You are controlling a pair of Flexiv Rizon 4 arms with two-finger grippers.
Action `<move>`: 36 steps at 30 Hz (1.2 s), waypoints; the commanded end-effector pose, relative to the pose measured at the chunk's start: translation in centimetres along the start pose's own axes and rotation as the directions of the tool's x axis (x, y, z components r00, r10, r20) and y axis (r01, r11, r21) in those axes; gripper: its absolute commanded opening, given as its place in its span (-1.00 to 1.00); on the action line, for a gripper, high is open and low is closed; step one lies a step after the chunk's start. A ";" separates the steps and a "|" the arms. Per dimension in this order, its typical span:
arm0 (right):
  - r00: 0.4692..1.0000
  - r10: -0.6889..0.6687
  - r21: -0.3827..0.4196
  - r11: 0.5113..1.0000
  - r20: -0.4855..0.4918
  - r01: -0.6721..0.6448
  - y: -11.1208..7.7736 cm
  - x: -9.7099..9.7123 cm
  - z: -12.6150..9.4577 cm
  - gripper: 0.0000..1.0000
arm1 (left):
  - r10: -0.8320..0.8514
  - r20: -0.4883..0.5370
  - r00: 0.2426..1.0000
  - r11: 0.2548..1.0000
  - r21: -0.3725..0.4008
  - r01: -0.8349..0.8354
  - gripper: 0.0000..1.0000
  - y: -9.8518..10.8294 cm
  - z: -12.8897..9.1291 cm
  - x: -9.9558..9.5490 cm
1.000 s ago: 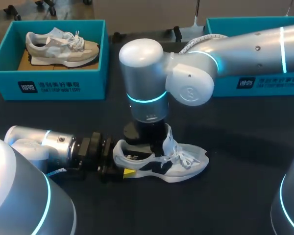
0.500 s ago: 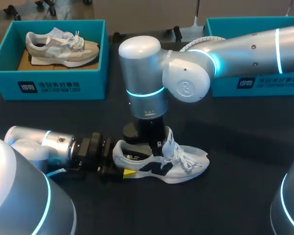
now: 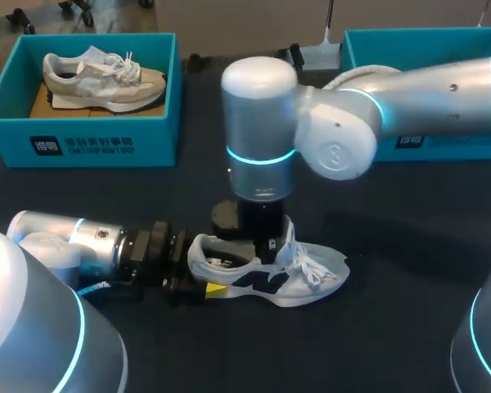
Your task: Take the shoe out of the shoebox, open the shoe tongue, remove and reinsert the insole, then place the shoe into the shoebox
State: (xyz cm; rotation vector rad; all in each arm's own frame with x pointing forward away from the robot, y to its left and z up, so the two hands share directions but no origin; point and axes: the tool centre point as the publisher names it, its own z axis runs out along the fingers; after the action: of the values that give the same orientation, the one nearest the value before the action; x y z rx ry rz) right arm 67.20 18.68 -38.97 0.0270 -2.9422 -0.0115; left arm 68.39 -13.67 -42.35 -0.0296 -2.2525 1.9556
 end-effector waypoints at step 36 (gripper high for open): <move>0.980 -0.171 -0.349 0.916 0.105 0.197 -3.4 -0.2 -4.5 -1.00 | -0.001 0.004 1.000 1.000 -0.001 0.001 -1.00 0.2 0.0 -0.2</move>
State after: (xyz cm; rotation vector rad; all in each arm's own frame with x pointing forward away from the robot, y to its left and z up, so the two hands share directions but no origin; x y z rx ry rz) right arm 68.50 16.24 -34.51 0.2643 -2.9558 -0.5223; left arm 68.57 -13.71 -42.31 -0.0257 -2.2543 1.9561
